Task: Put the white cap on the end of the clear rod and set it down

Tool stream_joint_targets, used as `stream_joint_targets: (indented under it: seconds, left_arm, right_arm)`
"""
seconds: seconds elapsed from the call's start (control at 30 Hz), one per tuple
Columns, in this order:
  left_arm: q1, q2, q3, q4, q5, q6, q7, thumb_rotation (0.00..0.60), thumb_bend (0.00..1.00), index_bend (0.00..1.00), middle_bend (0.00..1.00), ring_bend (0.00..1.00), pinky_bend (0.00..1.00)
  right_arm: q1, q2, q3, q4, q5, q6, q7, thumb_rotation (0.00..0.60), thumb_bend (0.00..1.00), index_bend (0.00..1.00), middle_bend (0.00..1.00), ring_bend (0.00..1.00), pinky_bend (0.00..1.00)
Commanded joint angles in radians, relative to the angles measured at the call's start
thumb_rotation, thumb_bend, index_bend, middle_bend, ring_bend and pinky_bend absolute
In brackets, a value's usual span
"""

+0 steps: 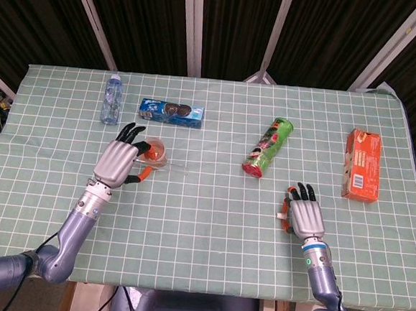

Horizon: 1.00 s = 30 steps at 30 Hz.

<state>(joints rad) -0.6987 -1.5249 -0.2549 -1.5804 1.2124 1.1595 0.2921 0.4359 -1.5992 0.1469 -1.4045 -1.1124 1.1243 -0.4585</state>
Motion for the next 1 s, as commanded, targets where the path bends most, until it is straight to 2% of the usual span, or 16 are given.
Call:
stream_joint_targets:
  seconds: [0.03, 0.4, 0.7, 1.0]
  left_arm:
    - [0.000, -0.001, 0.002, 0.001, 0.000, 0.000, 0.000, 0.600, 0.64, 0.59, 0.50, 0.11, 0.00]
    - [-0.001, -0.005, 0.004, -0.004, -0.002, 0.003, 0.009, 0.600, 0.64, 0.59, 0.50, 0.11, 0.00]
    - [-0.032, -0.039, -0.027, -0.017, -0.055, -0.015, 0.040, 0.600, 0.64, 0.59, 0.50, 0.11, 0.00]
    - [-0.101, -0.147, -0.124, -0.009, -0.276, -0.040, 0.112, 0.600, 0.64, 0.59, 0.50, 0.11, 0.00]
  right_arm:
    - [0.001, -0.001, -0.001, 0.002, 0.003, -0.002, -0.001, 0.600, 0.33, 0.57, 0.22, 0.04, 0.00]
    - [0.001, 0.020, 0.006, -0.019, -0.020, 0.021, 0.019, 0.600, 0.36, 0.59, 0.23, 0.05, 0.00]
    - [0.023, 0.103, 0.065, -0.108, -0.059, 0.065, 0.029, 0.600, 0.36, 0.59, 0.23, 0.05, 0.00]
    - [0.091, 0.188, 0.139, -0.142, -0.175, 0.125, -0.016, 0.600, 0.36, 0.59, 0.23, 0.05, 0.00]
